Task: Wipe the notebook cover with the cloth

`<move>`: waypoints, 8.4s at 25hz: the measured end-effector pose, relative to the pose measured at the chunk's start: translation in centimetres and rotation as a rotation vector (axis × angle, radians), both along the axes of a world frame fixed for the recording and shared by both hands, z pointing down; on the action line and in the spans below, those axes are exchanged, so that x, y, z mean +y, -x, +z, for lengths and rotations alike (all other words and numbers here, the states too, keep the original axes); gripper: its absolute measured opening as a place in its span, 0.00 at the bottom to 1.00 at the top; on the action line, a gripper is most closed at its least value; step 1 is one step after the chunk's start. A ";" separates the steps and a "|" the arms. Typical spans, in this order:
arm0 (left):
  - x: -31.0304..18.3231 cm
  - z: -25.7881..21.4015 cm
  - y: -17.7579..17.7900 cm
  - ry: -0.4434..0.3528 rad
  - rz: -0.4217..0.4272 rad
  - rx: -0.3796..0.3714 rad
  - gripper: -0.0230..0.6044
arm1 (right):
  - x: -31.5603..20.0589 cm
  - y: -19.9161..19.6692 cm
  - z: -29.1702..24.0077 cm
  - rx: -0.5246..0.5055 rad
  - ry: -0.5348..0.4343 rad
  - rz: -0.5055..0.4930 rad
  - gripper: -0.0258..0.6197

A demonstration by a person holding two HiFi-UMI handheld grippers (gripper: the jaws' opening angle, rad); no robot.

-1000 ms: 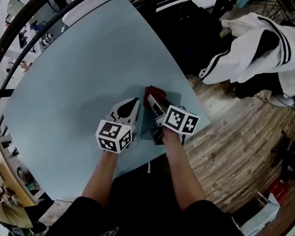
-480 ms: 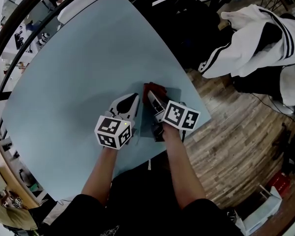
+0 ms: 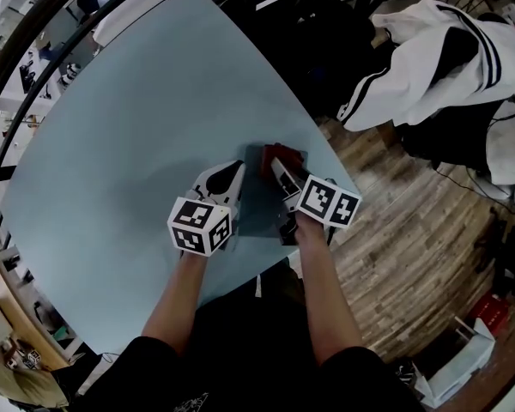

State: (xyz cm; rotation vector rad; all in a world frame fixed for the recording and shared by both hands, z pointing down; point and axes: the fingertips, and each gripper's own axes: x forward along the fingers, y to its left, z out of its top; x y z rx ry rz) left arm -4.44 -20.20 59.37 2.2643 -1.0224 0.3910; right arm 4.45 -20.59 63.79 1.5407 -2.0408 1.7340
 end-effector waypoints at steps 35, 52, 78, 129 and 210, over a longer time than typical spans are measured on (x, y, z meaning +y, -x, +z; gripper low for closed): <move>1.7 -1.3 -2.9 -0.012 0.026 0.014 0.05 | 2.4 -5.3 -2.0 -0.010 -0.035 0.070 0.27; 3.1 -1.8 2.3 -0.011 -0.065 -0.020 0.05 | 3.7 3.8 -2.6 -0.077 -0.040 -0.073 0.27; 3.7 -0.4 2.2 0.028 -0.043 -0.030 0.05 | 4.3 4.3 -0.3 -0.071 0.006 -0.065 0.27; 7.7 -1.6 2.4 0.037 -0.085 -0.061 0.05 | 8.1 2.5 -3.5 -0.128 -0.038 -0.078 0.27; 11.6 -2.0 -1.0 0.033 -0.038 -0.060 0.05 | 13.6 -1.6 -2.4 -0.131 -0.020 -0.038 0.27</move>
